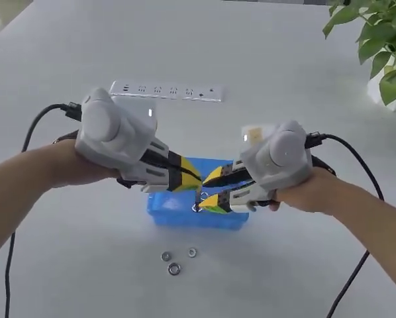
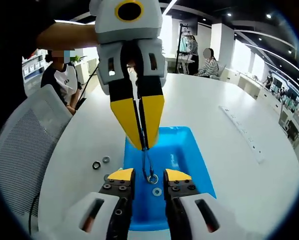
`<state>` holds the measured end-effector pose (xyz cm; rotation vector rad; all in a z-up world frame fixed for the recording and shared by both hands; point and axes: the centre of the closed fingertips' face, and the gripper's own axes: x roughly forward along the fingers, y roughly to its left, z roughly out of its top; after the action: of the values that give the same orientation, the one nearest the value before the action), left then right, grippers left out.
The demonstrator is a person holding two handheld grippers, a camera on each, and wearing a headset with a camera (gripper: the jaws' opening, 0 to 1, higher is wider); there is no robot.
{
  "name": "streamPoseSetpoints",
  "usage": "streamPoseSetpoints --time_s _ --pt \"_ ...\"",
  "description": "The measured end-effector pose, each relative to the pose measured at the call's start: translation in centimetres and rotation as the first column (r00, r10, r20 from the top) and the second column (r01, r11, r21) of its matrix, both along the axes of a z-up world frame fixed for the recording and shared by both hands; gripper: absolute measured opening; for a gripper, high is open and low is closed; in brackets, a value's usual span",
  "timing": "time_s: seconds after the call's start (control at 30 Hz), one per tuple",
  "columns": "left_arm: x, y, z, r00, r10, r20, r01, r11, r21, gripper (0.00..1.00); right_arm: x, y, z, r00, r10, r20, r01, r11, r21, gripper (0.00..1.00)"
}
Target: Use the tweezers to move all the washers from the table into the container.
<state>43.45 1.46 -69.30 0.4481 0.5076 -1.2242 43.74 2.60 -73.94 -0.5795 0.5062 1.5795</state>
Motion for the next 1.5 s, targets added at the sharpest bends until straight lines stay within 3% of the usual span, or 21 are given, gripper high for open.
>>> streamPoseSetpoints --time_s 0.47,0.7,1.5 --pt "-0.1 -0.4 0.1 1.000 -0.007 -0.014 0.007 1.000 -0.007 0.03 0.1 -2.5 1.6 0.995 -0.096 0.006 0.096 0.995 0.035 0.35" --pt "-0.1 -0.5 0.6 1.000 -0.009 -0.002 0.009 1.000 -0.004 0.03 -0.3 -3.5 1.8 0.991 -0.135 0.003 0.134 0.990 0.042 0.37" --pt "-1.6 -0.2 4.7 0.999 -0.028 0.037 0.028 1.000 0.000 0.03 -1.4 -7.5 3.0 0.961 -0.278 -0.010 0.278 0.959 0.055 0.56"
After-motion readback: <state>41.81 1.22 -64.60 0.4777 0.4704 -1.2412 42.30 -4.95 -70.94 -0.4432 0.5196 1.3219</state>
